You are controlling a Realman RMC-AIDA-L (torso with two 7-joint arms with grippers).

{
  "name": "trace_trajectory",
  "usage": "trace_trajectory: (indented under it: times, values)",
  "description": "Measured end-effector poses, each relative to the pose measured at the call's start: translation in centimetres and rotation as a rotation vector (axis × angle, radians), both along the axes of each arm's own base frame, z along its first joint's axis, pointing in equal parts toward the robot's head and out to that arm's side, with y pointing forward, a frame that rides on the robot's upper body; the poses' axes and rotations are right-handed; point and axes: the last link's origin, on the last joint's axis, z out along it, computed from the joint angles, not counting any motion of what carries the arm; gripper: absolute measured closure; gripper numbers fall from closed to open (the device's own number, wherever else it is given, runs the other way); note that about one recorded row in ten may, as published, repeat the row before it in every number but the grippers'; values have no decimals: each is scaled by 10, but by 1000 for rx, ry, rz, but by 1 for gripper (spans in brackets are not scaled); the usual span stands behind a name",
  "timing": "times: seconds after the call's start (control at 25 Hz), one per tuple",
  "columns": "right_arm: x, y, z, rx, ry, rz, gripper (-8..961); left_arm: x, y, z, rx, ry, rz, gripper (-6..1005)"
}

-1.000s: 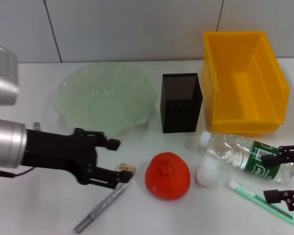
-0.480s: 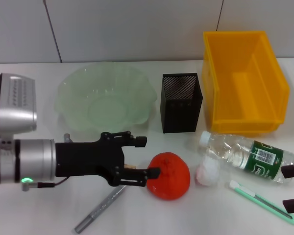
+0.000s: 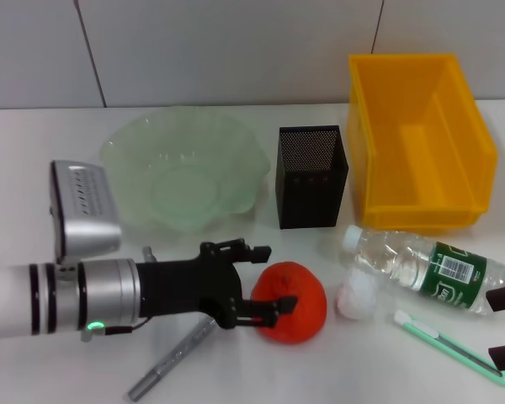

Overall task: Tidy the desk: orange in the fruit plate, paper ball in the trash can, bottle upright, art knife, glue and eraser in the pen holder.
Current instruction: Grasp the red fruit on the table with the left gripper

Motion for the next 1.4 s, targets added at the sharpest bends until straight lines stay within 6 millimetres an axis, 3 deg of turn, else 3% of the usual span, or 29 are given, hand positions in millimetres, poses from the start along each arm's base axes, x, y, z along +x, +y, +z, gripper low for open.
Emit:
trace_trajectory:
  times: [0.56,1.0,1.2,1.32,1.4]
  values:
    - [-1,0,0,-5,-18,-41,178,10,-3,-27,37,43,-37,222]
    - [0,-1,-1,-9,-24,-49,178,10,-1,-29,50,53,-32,231]
    - [1,-1,-3,-16,-18,-57,178,9,0,-28,54,51,-21,445]
    - [0,-1,-7,-20,-14,-56,178,10,-1,-26,66,36,-17,688]
    - [0,-1,-7,-20,-14,-55,178,10,-2,-25,71,29,-15,701]
